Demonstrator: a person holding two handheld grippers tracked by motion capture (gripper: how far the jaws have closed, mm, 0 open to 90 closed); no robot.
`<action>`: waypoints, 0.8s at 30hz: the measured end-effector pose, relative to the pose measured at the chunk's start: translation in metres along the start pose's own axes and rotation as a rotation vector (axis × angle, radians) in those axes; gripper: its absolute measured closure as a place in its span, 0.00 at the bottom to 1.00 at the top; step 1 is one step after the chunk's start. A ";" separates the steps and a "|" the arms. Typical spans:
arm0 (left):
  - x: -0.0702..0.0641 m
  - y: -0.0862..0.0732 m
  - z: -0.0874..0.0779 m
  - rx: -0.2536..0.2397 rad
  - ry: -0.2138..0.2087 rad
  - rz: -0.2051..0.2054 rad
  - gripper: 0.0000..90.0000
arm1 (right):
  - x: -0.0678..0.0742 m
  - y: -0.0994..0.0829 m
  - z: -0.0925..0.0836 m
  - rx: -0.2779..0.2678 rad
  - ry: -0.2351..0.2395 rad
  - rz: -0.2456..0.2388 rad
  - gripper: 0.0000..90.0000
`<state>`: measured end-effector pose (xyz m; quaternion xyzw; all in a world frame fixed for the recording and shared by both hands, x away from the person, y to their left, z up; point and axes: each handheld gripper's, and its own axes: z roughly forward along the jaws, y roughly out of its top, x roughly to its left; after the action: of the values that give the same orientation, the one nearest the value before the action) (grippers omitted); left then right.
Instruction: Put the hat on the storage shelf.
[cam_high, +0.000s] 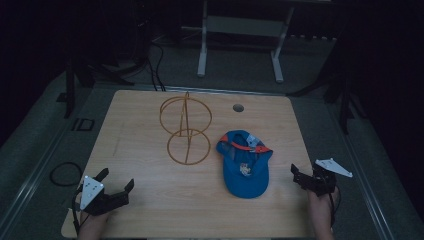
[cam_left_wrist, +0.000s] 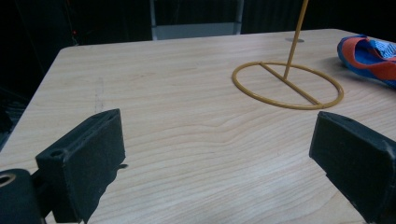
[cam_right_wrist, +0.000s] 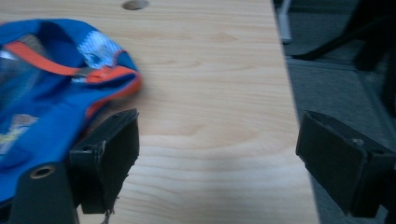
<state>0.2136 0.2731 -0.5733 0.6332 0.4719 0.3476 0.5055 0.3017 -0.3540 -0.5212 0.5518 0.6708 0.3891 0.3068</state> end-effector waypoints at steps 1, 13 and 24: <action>0.000 0.000 0.000 -0.001 -0.005 -0.016 0.04 | 0.001 0.002 0.000 0.004 0.020 0.000 0.15; -0.001 0.003 0.003 0.093 -0.041 -0.063 0.05 | 0.021 0.033 0.010 0.009 0.158 -0.079 0.14; -0.006 0.006 0.002 0.136 -0.042 -0.024 0.05 | 0.033 0.056 0.034 0.007 0.236 -0.077 0.15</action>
<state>0.2153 0.2662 -0.5682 0.6675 0.4912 0.2951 0.4755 0.3515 -0.3108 -0.4900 0.4770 0.7243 0.4370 0.2384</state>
